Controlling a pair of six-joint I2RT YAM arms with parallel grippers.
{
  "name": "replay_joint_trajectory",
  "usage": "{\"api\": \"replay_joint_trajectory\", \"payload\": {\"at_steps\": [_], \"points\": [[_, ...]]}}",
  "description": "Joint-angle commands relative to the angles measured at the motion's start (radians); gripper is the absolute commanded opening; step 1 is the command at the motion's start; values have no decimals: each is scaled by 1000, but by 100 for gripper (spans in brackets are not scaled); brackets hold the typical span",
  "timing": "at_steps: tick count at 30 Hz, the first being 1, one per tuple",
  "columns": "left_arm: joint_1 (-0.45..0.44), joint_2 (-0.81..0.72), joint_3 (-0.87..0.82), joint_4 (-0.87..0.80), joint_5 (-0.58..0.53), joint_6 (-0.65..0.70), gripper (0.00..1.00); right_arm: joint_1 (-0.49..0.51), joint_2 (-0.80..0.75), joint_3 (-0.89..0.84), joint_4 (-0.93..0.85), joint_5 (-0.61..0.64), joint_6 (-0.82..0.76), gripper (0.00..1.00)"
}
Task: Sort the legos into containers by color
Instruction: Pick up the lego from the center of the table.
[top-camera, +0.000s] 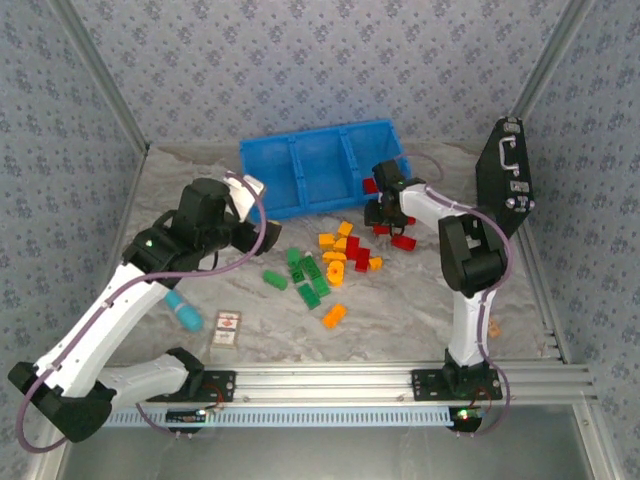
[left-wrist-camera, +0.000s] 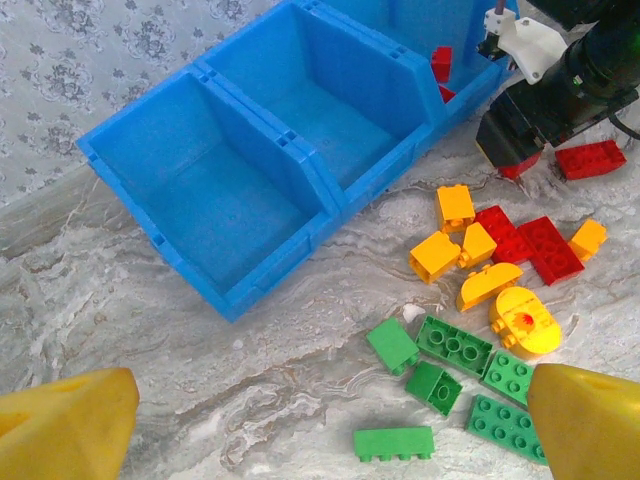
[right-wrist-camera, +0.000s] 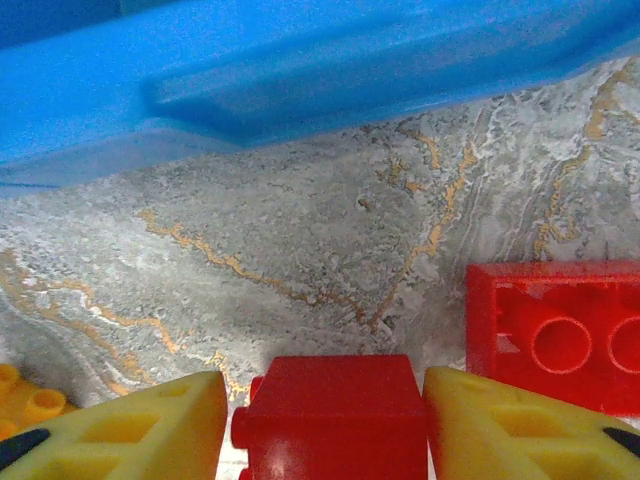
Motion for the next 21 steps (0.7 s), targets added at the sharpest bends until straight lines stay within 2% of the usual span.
{"api": "replay_joint_trajectory", "payload": {"at_steps": [1, 11, 21], "points": [[-8, 13, 48, -5, -16, 13, 100, -9, 27, 22, -21, 1, -3, 54], [-8, 54, 41, 29, -28, 31, 100, -14, -19, 36, -63, 16, -35, 35], [36, 80, 25, 119, -22, 57, 100, -36, -39, 249, -146, 0, -68, 35]]}}
